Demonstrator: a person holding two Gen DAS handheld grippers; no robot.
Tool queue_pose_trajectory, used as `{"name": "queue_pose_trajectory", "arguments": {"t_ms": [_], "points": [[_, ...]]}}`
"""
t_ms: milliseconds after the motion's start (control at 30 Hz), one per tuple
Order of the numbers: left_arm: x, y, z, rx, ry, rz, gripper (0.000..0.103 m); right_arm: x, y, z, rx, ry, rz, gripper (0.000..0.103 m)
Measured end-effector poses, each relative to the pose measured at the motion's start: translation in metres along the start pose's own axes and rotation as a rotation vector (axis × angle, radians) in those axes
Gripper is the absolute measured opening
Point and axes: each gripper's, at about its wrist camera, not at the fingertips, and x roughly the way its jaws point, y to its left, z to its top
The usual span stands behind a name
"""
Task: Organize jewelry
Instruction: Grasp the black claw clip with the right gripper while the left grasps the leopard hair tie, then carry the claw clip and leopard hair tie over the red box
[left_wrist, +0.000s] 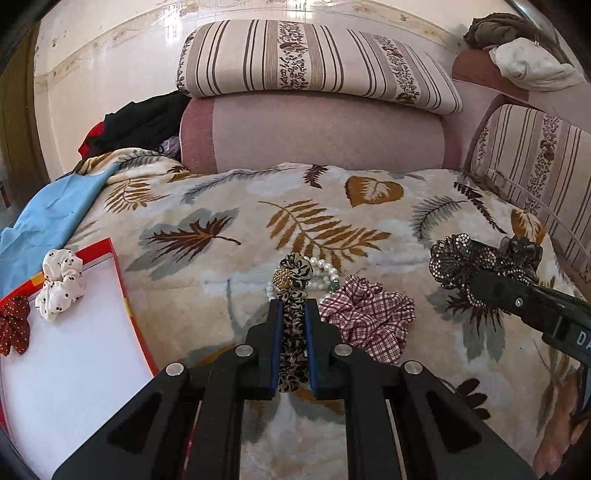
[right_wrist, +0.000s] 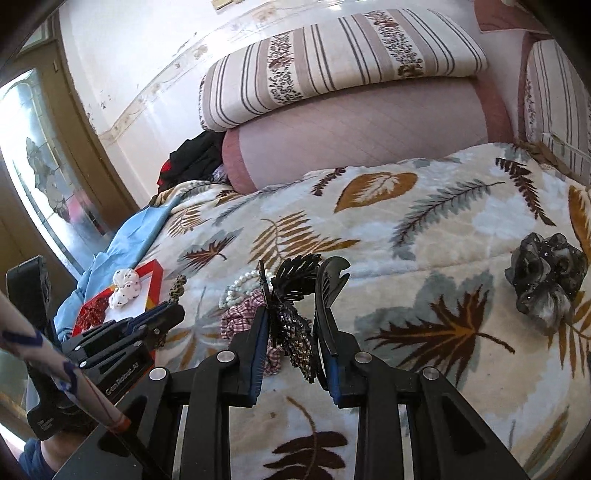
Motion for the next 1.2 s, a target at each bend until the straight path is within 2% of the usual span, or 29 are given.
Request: {"name": "queue_pose_trajectory", "arguments": {"t_ms": [1200], "points": [[0.001,0.007,-0.003,0.007,0.005,0.028,0.011,0.003,0.02,-0.01,-0.058,0.005,0.057,0.03]]}}
